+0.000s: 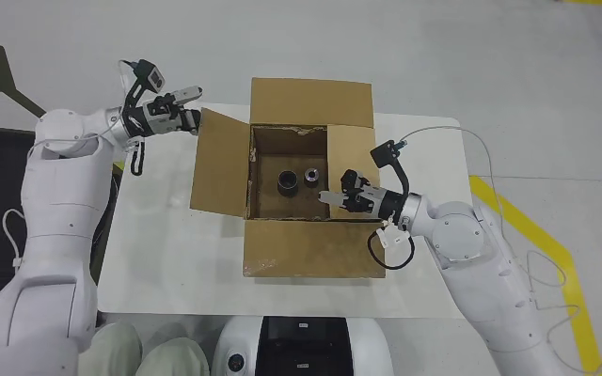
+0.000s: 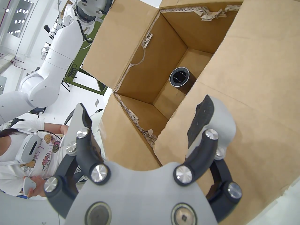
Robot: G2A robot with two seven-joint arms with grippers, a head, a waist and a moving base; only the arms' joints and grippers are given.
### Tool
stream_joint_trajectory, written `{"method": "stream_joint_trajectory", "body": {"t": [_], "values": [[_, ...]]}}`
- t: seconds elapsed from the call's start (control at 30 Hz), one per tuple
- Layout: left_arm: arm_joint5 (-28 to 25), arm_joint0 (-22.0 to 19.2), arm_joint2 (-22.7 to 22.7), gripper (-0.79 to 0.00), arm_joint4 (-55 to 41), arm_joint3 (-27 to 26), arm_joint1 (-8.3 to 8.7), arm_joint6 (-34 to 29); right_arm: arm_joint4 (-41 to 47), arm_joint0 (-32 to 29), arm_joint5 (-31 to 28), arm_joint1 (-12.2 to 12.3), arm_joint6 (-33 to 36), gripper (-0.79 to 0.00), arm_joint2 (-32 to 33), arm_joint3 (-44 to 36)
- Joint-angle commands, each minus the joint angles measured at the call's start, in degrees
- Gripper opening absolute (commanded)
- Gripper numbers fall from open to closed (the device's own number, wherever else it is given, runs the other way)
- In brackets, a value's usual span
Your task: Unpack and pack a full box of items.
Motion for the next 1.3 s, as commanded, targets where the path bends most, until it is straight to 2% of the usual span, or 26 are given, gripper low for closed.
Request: {"method": "stream_joint_trajectory", "body": {"t": [0.0,0.23,0.63,1.03,1.27], "values": [[0.58,-0.76,0.87,0.000,-1.23,0.63,-0.27,-0.14,0.00,0.00,0.00,0.00,0.00,0.000,0.00,0.00],[1.47,-3.51,3.60,0.000,-5.12,-0.05,-1.30,-0.38,0.00,0.00,0.00,0.00,0.00,0.000,0.00,0.00],[2.01,-6.28,10.88,0.000,-8.16,-2.39,-3.71,1.24,0.00,0.00,0.00,0.00,0.00,0.000,0.00,0.00],[2.09,-8.54,16.69,0.000,-7.99,0.20,-5.84,3.40,0.00,0.00,0.00,0.00,0.00,0.000,0.00,0.00],[0.02,-10.03,19.84,0.000,-4.21,1.67,-6.83,4.37,0.00,0.00,0.00,0.00,0.00,0.000,0.00,0.00]]}}
